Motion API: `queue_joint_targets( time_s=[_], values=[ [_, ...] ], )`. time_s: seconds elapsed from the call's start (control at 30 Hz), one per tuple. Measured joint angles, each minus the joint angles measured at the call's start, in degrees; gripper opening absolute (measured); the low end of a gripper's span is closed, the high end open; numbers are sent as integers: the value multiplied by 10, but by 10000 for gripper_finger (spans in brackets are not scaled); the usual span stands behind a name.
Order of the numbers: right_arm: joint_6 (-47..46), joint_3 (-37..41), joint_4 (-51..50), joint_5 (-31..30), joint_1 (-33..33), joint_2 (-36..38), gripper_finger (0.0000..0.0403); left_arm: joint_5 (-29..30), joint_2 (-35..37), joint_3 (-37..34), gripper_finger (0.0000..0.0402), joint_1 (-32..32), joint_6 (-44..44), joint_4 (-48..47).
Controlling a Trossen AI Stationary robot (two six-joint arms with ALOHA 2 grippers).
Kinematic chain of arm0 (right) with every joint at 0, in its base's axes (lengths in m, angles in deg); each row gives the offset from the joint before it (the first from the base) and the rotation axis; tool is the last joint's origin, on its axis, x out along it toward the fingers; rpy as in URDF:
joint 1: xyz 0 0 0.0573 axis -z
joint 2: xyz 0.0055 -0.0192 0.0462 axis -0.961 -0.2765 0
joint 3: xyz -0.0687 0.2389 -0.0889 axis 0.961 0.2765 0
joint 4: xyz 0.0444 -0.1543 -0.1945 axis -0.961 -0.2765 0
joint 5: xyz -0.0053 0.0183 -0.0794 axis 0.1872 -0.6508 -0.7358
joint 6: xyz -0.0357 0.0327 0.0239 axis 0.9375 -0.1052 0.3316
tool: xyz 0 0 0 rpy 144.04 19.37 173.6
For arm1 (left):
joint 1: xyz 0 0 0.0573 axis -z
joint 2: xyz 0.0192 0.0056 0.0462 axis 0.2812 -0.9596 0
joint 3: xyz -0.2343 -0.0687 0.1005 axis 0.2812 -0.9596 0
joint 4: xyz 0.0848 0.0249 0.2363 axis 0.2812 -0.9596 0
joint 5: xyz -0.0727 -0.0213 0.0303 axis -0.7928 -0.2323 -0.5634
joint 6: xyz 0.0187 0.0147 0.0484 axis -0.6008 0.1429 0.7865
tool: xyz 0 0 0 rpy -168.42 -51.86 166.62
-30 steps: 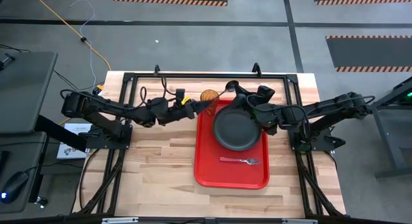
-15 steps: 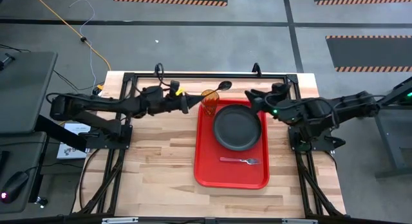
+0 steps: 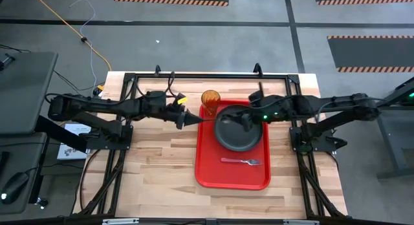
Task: Pick and place plate/cup/fork/spoon on tray
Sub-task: Put the black spoon on the red tray to the bottom of the pink fork
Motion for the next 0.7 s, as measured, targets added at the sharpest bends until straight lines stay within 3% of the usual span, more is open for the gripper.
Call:
queue_joint_targets(
  time_s=[0.17, 0.4, 0.53, 0.7],
  values=[
    [2, 0, 28, 55, 3, -38, 227, 34, -4, 0, 0, 14, -20, -2],
    [-12, 0, 51, 44, 3, -48, 218, 36, -3, 0, 0, 23, -25, 2],
    [-18, 0, 55, 44, 3, -48, 175, 36, -3, 0, 0, 23, -25, 1],
    [-27, 0, 51, 43, 1, -48, 81, 36, -3, 0, 0, 23, -25, 1]
  ],
)
